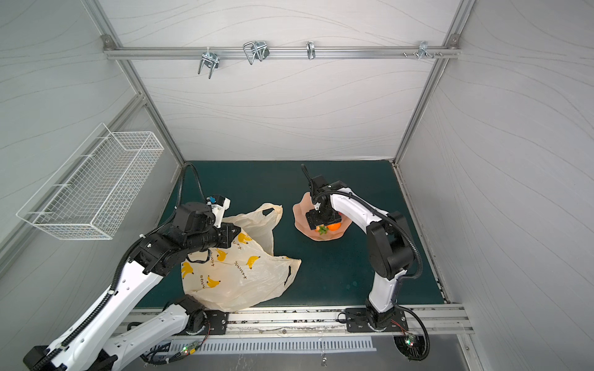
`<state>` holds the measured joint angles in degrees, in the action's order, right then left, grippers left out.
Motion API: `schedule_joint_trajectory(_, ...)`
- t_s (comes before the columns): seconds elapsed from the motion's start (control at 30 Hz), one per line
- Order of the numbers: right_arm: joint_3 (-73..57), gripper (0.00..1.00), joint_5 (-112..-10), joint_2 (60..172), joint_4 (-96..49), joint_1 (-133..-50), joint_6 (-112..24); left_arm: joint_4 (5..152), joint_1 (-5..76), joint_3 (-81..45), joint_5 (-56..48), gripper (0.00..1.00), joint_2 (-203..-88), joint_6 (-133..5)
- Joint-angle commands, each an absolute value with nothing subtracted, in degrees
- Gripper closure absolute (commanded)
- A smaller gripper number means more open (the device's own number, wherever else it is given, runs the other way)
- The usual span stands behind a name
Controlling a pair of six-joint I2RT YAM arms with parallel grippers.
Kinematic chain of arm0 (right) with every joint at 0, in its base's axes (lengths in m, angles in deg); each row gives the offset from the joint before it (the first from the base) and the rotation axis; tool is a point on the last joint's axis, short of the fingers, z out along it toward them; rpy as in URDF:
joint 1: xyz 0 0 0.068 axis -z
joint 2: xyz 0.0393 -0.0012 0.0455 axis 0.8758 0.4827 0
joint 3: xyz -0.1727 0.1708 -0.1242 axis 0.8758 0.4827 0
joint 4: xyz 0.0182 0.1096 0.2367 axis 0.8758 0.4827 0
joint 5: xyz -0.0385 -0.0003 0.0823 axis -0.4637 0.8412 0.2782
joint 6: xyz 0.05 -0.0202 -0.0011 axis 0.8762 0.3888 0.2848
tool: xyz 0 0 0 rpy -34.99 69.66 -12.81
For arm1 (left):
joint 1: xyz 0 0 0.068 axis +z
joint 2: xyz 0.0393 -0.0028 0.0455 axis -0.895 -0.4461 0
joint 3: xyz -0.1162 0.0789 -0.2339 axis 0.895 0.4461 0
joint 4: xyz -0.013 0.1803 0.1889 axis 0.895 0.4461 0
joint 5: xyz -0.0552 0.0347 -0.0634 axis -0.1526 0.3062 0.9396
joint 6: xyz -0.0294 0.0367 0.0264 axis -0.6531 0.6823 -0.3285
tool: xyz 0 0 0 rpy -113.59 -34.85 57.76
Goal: Place the fruits into the plastic bag
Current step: Pick up the fruit from the plate.
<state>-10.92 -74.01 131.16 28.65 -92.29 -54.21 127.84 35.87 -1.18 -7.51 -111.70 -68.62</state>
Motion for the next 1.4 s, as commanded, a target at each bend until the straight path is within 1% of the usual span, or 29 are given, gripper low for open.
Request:
schedule_joint_trajectory(0.0, -12.4, 0.19, -74.9, 133.2, 28.3, -92.3, -56.0, 126.7, 35.9, -2.9, -7.4, 1.0, -112.0, -68.5)
schedule_joint_trajectory(0.27, -13.9, 0.23, -75.8, 137.1, 26.8, -92.3, -56.2, 126.8, 35.9, -3.3, -7.4, 1.0, -112.4, -68.5)
schedule_joint_trajectory(0.63, -14.6, 0.31, -75.6, 140.5, 25.3, -92.3, -55.1, 127.1, 35.9, -3.9, -7.5, 1.0, -112.5, -68.5)
schedule_joint_trajectory(0.7, -14.6, 0.33, -75.7, 140.6, 25.1, -92.3, -54.9, 127.1, 35.9, -4.0, -7.6, 1.0, -112.6, -68.5)
schedule_joint_trajectory(0.8, -14.6, 0.42, -75.9, 140.2, 25.0, -92.3, -54.5, 127.2, 35.9, -4.0, -7.5, 1.0, -112.6, -68.5)
schedule_joint_trajectory(0.83, -14.5, 0.44, -75.9, 139.9, 24.9, -92.3, -54.3, 127.1, 35.9, -4.0, -7.6, 1.0, -112.7, -68.5)
schedule_joint_trajectory(0.97, -14.9, 0.49, -75.7, 138.0, 24.9, -92.3, -53.8, 127.1, 36.0, -4.0, -7.4, 1.0, -112.9, -68.4)
schedule_joint_trajectory(1.07, -15.5, 0.49, -75.2, 135.9, 25.2, -92.2, -53.0, 127.1, 35.9, -4.0, -7.5, 1.0, -112.9, -68.4)
schedule_joint_trajectory(1.17, -16.0, 0.49, -72.0, 133.0, 25.2, -91.2, -51.1, 127.1, 36.0, -4.0, -7.5, 1.0, -112.9, -68.4)
schedule_joint_trajectory(1.27, -15.7, 0.49, -65.9, 129.8, 23.9, -88.8, -48.1, 127.0, 35.9, -4.0, -7.2, 1.0, -112.9, -68.4)
schedule_joint_trajectory(1.33, -14.6, 0.49, -58.5, 127.8, 21.6, -86.2, -45.0, 126.9, 35.9, -4.0, -7.2, 1.0, -112.9, -68.4)
schedule_joint_trajectory(1.37, -13.4, 0.49, -53.0, 126.7, 19.0, -84.4, -42.6, 126.8, 35.9, -3.9, -7.1, 1.0, -112.9, -68.3)
